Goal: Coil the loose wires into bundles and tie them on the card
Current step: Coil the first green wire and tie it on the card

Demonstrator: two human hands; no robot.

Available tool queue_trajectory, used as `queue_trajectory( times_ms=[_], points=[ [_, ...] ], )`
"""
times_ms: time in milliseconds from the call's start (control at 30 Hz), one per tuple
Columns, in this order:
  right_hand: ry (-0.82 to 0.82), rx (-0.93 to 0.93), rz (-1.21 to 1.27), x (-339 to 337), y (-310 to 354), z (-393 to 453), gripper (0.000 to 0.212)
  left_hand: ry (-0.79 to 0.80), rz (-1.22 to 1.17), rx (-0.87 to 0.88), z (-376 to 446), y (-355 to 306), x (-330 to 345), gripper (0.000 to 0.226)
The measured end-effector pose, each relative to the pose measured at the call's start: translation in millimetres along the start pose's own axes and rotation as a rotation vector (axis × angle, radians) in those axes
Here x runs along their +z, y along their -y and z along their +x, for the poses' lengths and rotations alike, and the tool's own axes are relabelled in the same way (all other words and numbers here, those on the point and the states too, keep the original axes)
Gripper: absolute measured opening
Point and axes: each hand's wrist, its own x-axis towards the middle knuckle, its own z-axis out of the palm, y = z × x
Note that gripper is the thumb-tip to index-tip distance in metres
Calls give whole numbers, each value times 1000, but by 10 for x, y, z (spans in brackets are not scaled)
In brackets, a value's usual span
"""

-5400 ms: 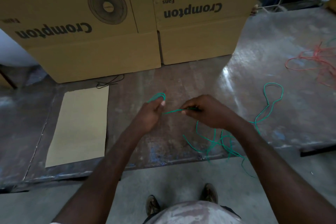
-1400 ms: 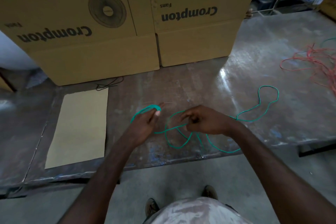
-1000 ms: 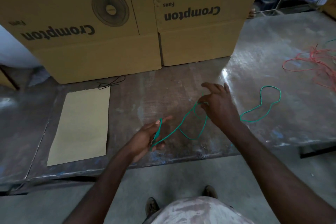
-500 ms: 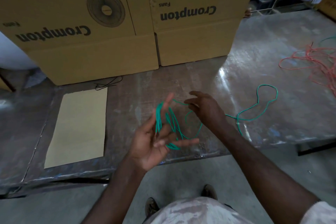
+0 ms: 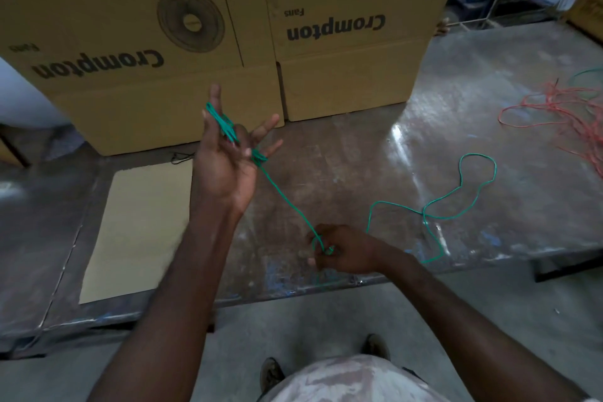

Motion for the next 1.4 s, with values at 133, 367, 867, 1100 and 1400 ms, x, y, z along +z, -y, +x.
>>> queue_trajectory(
  times_ms=[133,367,867,1100,1400],
  points=[
    [34,-68,75,-5,117,-9,28,-109,508,149,83,309,-130,50],
    [-30,-13,97,-223,169,-84,17,7,1354,136,-166,830,-606,37],
    [-622,16,93,-928,127,-4,27,264,1293,-366,-742,1028,-520,35],
    [-660,-4,11,-1013,74,82,22,155,935,-489,-866,983,-342,52],
    [-572,-50,-179,-865,-44,104,21,314,-92,-730,-947,607,-80,54]
  ],
)
